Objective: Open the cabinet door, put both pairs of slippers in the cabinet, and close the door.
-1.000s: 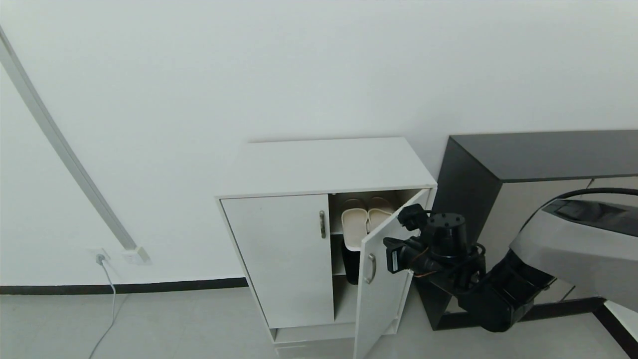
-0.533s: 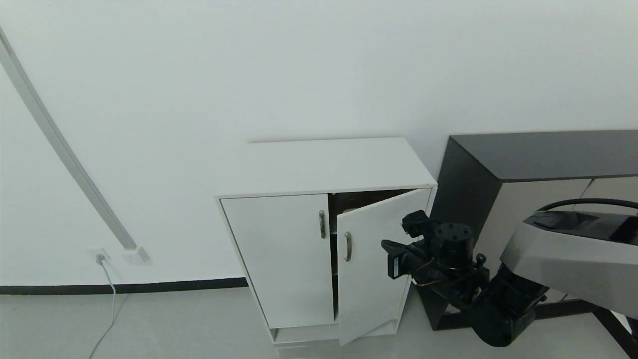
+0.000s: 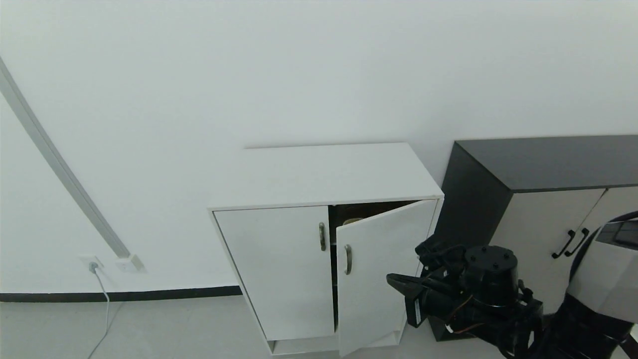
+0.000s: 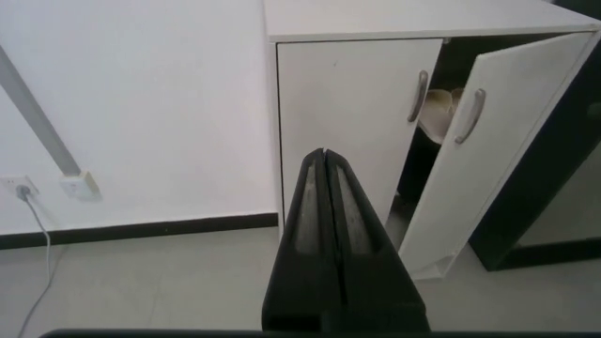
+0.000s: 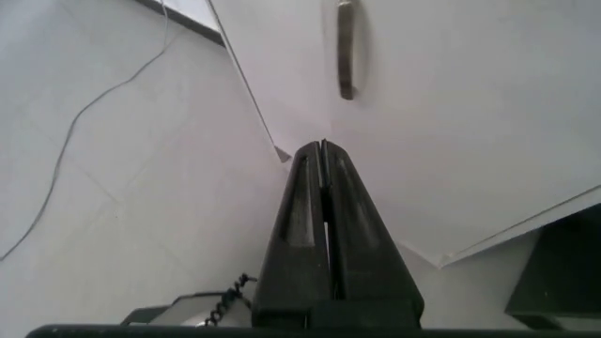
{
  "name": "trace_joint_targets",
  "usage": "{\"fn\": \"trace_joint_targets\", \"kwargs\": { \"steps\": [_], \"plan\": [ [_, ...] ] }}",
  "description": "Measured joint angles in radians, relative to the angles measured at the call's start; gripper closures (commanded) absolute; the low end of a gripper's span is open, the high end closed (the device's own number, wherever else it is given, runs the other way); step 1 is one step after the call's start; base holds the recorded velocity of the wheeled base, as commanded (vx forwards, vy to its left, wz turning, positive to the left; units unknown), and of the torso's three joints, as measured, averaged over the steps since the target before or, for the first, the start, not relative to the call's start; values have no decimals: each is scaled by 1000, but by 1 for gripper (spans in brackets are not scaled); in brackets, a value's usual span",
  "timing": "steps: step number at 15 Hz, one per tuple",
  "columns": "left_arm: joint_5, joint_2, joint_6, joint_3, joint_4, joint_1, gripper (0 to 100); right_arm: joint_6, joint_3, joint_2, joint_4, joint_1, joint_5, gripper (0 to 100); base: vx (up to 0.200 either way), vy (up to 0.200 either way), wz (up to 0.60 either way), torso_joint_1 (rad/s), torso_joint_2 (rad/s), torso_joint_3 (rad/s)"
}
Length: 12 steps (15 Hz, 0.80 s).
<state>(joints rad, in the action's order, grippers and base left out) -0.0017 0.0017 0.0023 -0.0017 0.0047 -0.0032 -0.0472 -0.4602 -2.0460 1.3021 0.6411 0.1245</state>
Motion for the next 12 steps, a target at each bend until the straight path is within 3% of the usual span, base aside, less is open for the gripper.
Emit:
{"fn": "trace_joint_targets", "kwargs": {
  "steps": [2, 6, 12],
  "plan": [
    [0, 0, 0, 0, 0, 0, 100, 0, 43, 28, 2, 20, 1, 100, 200, 0, 0, 2, 0, 0],
    [0, 0, 0, 0, 0, 0, 100, -2, 53, 26, 1, 25, 1, 100, 0, 0, 0, 0, 0, 0],
    [0, 0, 0, 0, -1, 0, 100, -8, -84, -74, -6, -7, -2, 100, 0, 0, 0, 0, 0, 0]
  ]
}}
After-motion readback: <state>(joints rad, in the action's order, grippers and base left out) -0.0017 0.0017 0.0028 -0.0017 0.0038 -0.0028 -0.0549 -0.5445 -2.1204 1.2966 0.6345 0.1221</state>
